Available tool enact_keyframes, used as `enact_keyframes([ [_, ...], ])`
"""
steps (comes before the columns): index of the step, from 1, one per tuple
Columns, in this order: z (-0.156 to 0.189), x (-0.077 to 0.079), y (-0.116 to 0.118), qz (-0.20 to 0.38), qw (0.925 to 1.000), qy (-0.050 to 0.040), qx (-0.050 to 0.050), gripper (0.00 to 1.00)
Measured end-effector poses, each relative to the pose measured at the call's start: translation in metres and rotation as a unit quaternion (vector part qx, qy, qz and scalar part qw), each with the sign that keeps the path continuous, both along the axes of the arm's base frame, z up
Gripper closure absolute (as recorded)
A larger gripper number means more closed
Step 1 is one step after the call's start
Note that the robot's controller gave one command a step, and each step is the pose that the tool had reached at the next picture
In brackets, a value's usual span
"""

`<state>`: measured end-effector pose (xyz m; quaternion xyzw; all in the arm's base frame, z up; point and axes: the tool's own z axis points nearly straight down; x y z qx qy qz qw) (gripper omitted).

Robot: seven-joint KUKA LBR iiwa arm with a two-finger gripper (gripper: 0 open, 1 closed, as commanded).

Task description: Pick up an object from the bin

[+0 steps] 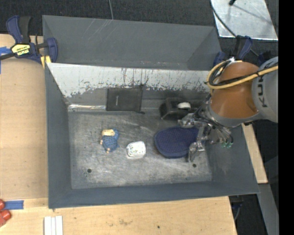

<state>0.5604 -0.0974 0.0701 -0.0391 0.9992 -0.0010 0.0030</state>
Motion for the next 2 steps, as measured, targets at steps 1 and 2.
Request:
enact_keyframes([
  [1, 0.005, 0.003, -0.001, -0.001, 1.0, -0.005, 0.0, 1.0],
  [2, 0.187, 0.022, -0.029, 0.128, 0.9918, -0.003, -0.002, 1.0],
])
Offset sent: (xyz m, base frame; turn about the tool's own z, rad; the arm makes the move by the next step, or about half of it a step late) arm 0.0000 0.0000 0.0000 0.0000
